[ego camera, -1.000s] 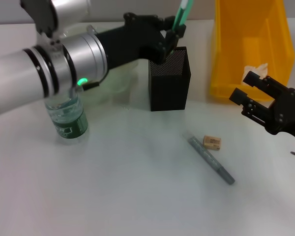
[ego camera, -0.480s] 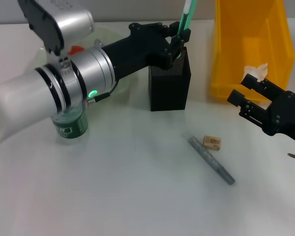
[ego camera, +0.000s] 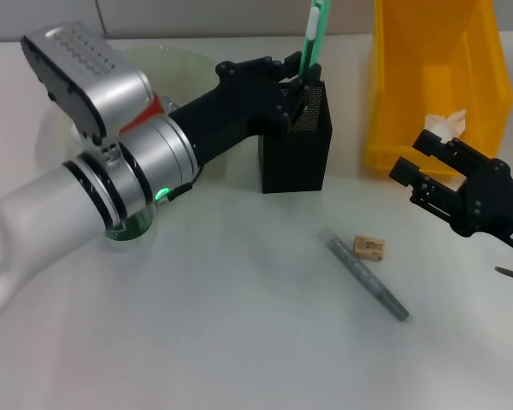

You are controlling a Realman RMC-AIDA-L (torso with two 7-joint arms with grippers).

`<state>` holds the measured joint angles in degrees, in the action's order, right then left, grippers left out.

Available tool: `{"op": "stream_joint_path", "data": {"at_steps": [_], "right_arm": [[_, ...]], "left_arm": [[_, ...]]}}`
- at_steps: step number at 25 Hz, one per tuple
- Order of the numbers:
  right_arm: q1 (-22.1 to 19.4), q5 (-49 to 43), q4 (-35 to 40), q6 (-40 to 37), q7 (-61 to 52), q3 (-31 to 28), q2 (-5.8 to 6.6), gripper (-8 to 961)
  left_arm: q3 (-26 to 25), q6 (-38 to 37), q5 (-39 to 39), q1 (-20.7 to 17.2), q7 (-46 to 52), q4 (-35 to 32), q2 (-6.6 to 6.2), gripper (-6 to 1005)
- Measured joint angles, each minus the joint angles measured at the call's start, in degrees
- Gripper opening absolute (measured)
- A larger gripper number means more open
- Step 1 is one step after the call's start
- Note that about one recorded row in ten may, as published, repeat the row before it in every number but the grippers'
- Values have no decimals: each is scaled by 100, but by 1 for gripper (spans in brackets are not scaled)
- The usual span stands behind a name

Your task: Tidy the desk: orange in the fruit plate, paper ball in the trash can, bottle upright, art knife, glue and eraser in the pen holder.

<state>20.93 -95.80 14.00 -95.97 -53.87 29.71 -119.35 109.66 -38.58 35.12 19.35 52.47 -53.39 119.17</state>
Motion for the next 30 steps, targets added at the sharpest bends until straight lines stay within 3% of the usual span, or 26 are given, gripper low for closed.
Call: {"op": "stream_joint_path", "data": {"at_steps": [13, 30], "right_arm": [[-1, -15, -3, -1, 0, 0, 0, 684], [-3, -26, -3, 1, 0, 0, 0, 684]], "left_arm": [[601, -227, -1386, 398, -1330, 812, 1, 198], [609, -176, -1820, 623, -1408, 1208, 1, 198]]}}
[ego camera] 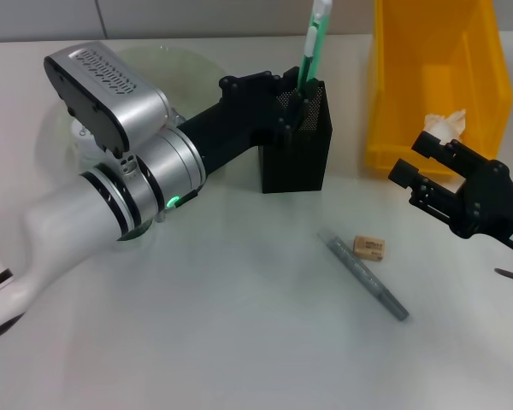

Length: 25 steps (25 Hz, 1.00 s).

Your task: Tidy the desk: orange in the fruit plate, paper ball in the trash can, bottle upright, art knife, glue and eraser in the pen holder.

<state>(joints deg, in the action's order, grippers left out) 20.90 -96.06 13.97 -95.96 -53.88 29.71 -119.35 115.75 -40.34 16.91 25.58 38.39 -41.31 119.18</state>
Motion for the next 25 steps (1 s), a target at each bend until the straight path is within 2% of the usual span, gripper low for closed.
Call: {"op": "stream_joint_path", "data": {"at_steps": [25], "right_arm": [[2, 2, -53, 61, 0, 0, 0, 684]], "left_arm": [[-43, 32, -13, 146, -7, 193, 0, 197]]}}
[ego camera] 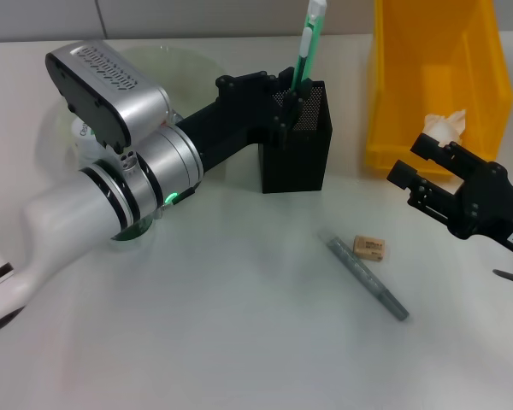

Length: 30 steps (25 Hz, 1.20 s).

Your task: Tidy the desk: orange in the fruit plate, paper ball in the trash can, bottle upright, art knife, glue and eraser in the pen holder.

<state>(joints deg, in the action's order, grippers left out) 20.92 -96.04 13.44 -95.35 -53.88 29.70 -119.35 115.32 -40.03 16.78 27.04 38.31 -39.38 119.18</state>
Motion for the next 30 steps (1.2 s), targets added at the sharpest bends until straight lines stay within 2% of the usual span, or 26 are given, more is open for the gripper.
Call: {"op": "stream_joint_path", "data": {"at_steps": [12, 21, 30], "right_arm": [[4, 0, 1, -11, 0, 0, 3, 684], [8, 8, 1, -22, 0, 0, 9, 683], [-6, 17, 0, -46, 0, 0, 9, 683]], "left_arm": [[52, 42, 0, 73, 1, 141, 0, 197], [56, 50, 1, 70, 52, 213, 0, 260], [142, -326, 55, 10, 170, 172, -14, 414]]}}
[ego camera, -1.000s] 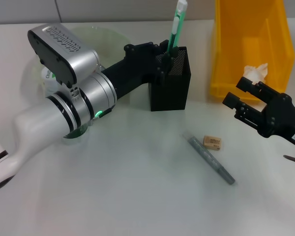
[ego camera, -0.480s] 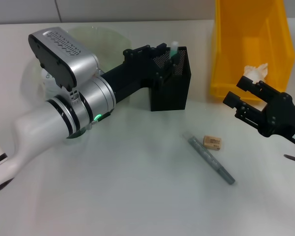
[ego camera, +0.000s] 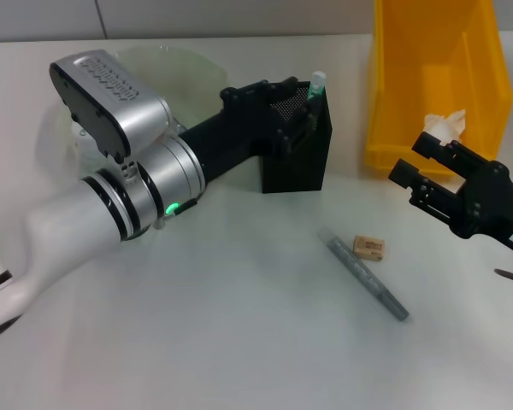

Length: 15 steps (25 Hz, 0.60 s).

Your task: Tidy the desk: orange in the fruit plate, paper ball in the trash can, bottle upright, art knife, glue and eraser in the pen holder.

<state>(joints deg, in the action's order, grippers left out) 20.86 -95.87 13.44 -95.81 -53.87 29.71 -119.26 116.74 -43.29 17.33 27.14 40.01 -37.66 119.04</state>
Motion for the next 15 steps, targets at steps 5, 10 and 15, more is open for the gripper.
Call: {"op": "stream_joint_path", "data": {"at_steps": [5, 10, 15], "right_arm": [[-26, 4, 7, -16, -3, 0, 0, 683], [-28, 7, 9, -23, -9, 0, 6, 683], [-37, 7, 3, -30, -15, 0, 8, 683]], "left_arm": [[31, -822, 38, -177, 203, -21, -48, 478], [-259, -1545, 791, -280, 747, -30, -98, 542], [-1015, -2573, 2024, -321, 1452, -47, -119, 660]]}}
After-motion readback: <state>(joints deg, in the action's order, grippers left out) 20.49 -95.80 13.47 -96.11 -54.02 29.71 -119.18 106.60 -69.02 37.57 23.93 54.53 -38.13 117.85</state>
